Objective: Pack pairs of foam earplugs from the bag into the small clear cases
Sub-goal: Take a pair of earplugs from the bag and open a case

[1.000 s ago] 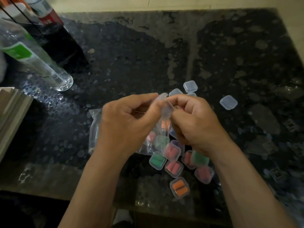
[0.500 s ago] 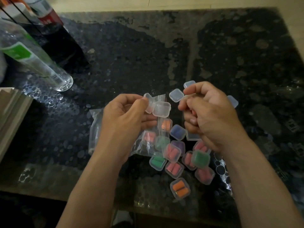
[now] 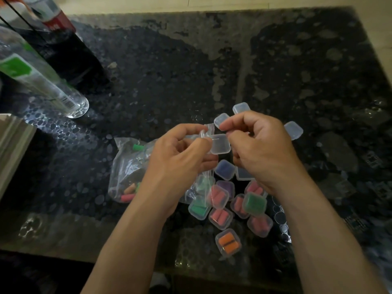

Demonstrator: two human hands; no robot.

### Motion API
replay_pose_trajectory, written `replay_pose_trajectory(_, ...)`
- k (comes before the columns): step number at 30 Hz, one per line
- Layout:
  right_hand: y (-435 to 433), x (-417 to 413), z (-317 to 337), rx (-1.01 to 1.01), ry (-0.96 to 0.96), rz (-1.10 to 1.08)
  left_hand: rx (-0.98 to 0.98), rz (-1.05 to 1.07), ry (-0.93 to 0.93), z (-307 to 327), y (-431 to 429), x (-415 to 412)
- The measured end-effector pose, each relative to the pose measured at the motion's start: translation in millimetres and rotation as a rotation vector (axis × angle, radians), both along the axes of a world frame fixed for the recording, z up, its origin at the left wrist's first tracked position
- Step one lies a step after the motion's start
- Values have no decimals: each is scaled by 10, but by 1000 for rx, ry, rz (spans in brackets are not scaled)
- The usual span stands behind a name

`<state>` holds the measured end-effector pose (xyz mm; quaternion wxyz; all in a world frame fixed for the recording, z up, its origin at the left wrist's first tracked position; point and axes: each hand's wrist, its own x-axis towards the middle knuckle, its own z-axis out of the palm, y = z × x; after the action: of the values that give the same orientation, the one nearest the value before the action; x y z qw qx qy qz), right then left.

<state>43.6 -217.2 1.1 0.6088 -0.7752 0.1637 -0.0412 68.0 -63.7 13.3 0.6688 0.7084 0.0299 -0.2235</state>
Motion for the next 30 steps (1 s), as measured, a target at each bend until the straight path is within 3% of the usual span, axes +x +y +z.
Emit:
replay_pose_trajectory(4,11,-19,15,-102,-72,20,-30,-3,24,-13,-29,-11)
replay_pose_trajectory(10,-7,-43,12,-65,-53,163,-110,-3,48,20,-8,6)
replay_pose_trajectory(16,-19,-35,-14,-78,-120,70,-94,61,38,-8,28,42)
replay_pose_trajectory(23,-14,-41,-58,-209,-160,117,-103,86,14,-4,28,40)
replay_pose_trajectory(30,-16,-56,-40,-148,-209,154,-136,93,13,-2,21,42)
